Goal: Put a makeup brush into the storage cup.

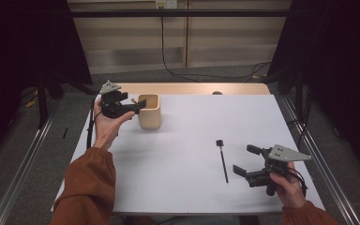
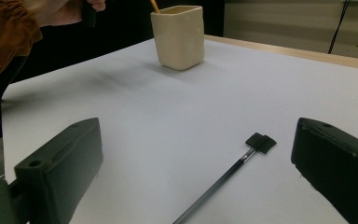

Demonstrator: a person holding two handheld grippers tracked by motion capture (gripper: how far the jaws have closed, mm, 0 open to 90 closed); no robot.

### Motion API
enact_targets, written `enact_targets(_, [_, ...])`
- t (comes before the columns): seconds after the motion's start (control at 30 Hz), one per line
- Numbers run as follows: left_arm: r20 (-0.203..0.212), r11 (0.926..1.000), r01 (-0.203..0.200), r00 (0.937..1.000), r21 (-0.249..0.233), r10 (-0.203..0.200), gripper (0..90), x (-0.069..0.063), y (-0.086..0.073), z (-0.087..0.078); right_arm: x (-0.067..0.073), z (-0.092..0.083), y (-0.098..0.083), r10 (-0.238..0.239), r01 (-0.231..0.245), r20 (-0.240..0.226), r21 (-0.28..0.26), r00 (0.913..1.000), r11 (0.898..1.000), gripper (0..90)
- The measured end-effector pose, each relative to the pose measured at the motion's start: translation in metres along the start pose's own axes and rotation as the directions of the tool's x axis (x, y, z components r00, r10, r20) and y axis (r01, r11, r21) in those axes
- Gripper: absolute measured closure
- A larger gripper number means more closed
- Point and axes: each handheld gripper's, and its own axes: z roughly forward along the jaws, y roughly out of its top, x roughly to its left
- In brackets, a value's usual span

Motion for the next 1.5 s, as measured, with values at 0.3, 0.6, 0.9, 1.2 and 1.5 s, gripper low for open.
enact_targets(0.3, [0.017, 0.9999, 0.003, 0.9999, -0.012, -0.003, 1.8, -0.003, -0.003, -0.009, -0.001, -0.001, 0.0, 0.009, -0.009, 0.002, -0.002, 1.0, 1.0, 1.3])
enact_targets(0.6, [0.034, 0.9984, 0.013, 0.9994, -0.055, -0.011, 1.6, -0.008, -0.009, -0.025, -0.001, 0.0, 0.0, 0.017, -0.017, 0.005, 0.001, 0.9998, 1.0, 1.3])
enact_targets(0.9, [-0.001, 0.9963, -0.003, 1.0, -0.086, 0.003, 1.6, -0.012, -0.029, -0.04, -0.001, 0.0, 0.0, 0.016, -0.016, 0.006, 0.004, 0.9998, 1.0, 1.3])
enact_targets(1.2, [-0.009, 0.9959, -0.023, 0.9997, -0.087, 0.023, 1.6, -0.018, -0.042, -0.052, -0.001, 0.0, 0.0, 0.017, -0.017, 0.006, 0.003, 0.9998, 1.0, 1.3])
enact_targets(1.5, [0.005, 0.9927, -0.071, 0.9974, -0.097, 0.072, 1.6, -0.031, -0.057, -0.068, 0.0, -0.001, 0.0, 0.011, -0.011, 0.004, 0.005, 0.9999, 1.0, 1.3])
